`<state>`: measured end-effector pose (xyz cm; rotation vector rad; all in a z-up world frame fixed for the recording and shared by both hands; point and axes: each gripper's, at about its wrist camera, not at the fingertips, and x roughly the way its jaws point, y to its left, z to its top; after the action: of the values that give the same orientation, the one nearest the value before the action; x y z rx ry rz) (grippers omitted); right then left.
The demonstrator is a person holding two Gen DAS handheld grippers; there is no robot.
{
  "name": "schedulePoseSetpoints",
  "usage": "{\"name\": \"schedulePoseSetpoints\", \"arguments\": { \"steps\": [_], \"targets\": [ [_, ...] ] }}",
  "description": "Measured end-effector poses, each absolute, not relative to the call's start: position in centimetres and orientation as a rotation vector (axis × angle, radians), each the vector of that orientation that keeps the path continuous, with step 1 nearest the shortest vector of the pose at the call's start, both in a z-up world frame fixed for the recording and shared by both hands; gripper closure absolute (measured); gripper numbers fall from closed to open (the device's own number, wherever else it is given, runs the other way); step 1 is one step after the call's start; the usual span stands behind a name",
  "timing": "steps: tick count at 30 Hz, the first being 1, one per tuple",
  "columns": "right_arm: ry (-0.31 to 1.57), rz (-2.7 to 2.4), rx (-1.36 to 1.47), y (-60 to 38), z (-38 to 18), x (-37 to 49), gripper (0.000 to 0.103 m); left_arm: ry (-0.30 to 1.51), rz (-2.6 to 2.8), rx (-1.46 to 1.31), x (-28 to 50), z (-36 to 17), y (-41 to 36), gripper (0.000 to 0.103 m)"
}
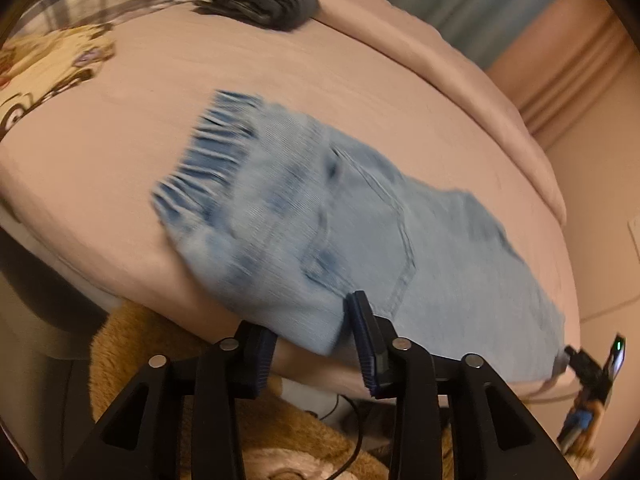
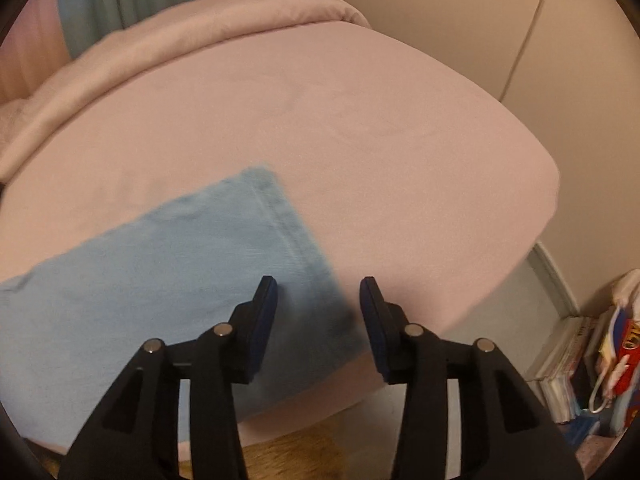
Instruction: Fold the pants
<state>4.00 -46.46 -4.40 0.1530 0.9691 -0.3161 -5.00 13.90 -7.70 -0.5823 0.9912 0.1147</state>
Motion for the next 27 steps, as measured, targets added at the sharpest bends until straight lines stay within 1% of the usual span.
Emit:
{"name": "schedulePoseSetpoints", "arguments": {
  "steps": [3,5,8,10,12,15,17,21,24,25,27],
  "targets": [
    [0.936,-0.274,0.135,-44.7,-3.4,3.3,0.048,0.986,0.123,-0.632,-4.8,-7.7,15.5,0.067],
    [0.932,-0.243,0.11,-43.4,-3.3,2.7,0.049,0.956,0.114,-0.647,-4.7,-7.1,16.1,0.068],
    [0.935,-0.157,0.095,-41.5,-3.3,2.1,0.05,0.881,0.099,-0.601,-4.4,-5.3,15.8,0.076],
    [0.95,-0.107,0.095,-40.3,-3.9,2.1,0.05,0.859,0.096,-0.561,-4.1,-4.8,15.4,0.077],
    [0.965,-0.091,0.083,-39.3,-4.2,2.9,0.05,0.892,0.124,-0.527,-3.9,-5.4,15.4,0.077],
    [1.002,-0.055,0.078,-38.0,-5.5,3.2,0.05,1.0,0.176,-0.519,-3.7,-8.7,16.0,0.077],
    [1.032,-0.032,0.077,-37.5,-6.6,3.4,0.05,0.989,0.17,-0.547,-4.3,-10.1,16.3,0.075],
    [1.051,-0.043,0.035,-36.4,-7.1,3.2,0.048,1.011,0.182,-0.525,-4.9,-9.1,16.3,0.074],
    [1.05,0.029,0.085,-35.4,-6.2,3.8,0.049,0.99,0.194,-0.49,-5.9,-7.1,17.1,0.074],
    [1.043,0.067,0.093,-34.6,-5.7,4.2,0.049,0.964,0.205,-0.486,-6.3,-6.2,17.7,0.073],
    [1.038,0.126,0.075,-32.7,-5.0,5.3,0.046,0.911,0.236,-0.494,-6.9,-4.7,18.8,0.068]
  ]
}}
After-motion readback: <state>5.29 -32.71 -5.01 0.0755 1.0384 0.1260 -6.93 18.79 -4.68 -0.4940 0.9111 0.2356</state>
